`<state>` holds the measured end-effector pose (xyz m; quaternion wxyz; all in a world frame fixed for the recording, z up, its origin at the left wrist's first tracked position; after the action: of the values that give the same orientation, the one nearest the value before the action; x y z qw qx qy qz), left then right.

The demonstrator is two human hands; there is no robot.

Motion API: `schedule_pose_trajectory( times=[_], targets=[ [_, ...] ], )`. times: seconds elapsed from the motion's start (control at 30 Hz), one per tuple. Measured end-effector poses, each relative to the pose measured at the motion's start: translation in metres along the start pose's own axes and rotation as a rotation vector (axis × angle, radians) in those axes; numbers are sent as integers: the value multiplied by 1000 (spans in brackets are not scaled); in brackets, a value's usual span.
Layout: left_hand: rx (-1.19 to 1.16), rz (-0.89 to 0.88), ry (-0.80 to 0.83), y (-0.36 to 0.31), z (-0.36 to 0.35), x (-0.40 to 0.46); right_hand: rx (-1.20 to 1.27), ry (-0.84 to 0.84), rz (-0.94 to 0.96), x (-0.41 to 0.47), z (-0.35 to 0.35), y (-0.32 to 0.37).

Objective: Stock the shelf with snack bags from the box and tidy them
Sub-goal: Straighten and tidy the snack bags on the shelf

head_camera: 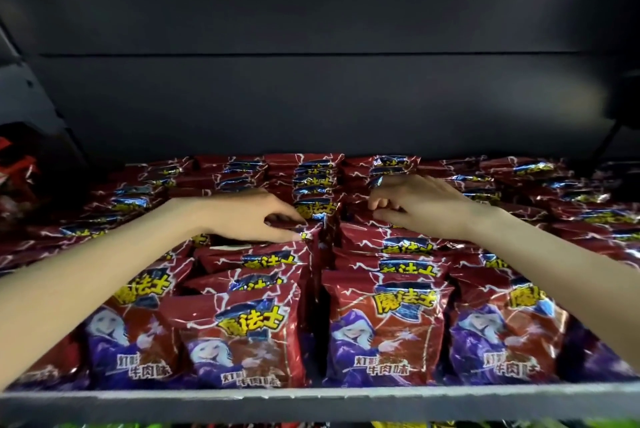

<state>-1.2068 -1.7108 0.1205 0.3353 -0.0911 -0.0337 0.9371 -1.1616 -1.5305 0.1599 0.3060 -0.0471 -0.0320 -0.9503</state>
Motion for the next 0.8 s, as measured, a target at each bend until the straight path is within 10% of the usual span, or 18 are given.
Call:
schedule_pose_trajectory(
  times=[0.8],
  targets=[
    [179, 122, -380, -41, 21, 3, 54, 60, -40, 15, -19, 1]
  ],
)
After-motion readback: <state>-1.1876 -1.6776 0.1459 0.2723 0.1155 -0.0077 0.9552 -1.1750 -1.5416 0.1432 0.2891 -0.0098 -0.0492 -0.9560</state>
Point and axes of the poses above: each hand's wrist, its own x-axis towards the middle knuckle, its own z-axis out of the back of the hand, y = z × x, the point moved 8 cm from there along x, towards the middle knuckle, and after that the axes turned 7 degrees about z, right-handed, at the moved point
